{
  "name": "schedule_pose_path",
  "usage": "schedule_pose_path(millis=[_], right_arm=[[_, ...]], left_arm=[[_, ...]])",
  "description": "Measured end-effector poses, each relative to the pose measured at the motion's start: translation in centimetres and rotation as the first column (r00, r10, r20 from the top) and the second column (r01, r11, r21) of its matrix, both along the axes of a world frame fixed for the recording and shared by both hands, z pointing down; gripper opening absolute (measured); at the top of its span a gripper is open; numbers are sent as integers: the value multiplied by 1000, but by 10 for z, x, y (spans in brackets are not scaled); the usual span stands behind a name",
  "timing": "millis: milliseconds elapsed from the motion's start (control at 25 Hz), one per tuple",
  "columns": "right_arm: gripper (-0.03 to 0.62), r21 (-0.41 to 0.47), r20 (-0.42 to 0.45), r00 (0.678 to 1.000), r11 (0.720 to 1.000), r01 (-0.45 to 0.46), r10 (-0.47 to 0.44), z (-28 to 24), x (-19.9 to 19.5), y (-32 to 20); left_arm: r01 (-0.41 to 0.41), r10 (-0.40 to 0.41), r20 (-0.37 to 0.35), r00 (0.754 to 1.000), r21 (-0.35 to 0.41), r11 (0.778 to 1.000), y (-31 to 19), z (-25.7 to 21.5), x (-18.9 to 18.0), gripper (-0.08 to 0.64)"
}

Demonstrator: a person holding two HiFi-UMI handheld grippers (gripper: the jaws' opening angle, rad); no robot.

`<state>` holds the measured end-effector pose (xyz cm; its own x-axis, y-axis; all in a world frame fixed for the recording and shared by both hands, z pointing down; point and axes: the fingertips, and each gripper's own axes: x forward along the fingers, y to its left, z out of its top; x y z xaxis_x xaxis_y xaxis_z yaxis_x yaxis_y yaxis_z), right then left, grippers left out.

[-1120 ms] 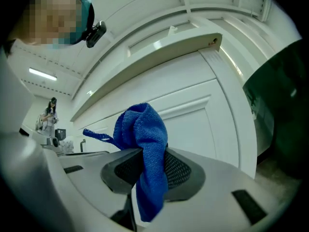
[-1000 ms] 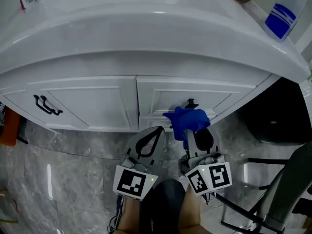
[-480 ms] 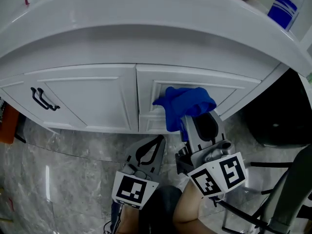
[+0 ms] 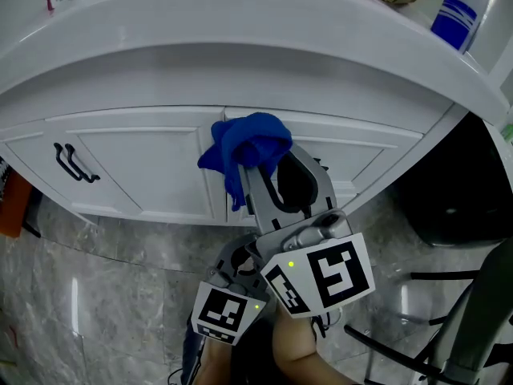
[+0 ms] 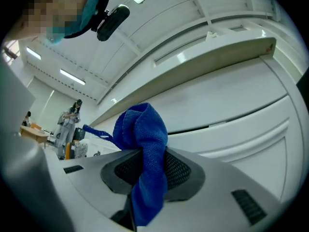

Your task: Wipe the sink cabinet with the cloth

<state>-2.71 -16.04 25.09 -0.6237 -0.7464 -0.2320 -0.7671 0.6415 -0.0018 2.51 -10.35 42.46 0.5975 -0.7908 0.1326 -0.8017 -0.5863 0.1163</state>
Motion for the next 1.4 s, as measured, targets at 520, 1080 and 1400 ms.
schedule_pose_path(millis=[520,1080,1400], right_arm=[[121,72,25,999,997,-33,31,-1,9,-1],[121,84,43,995,992,-89,86,-5,44,-5],[121,89,56,993,990,-112,107,-6,64,-8]], left_arm=[[-45,45,-10,999,-27,999,9,16,6,5],[-56,60,-61,996,54,997,-3,3,15,5],[-129,129,-23,991,-13,992,6,27,35,5]])
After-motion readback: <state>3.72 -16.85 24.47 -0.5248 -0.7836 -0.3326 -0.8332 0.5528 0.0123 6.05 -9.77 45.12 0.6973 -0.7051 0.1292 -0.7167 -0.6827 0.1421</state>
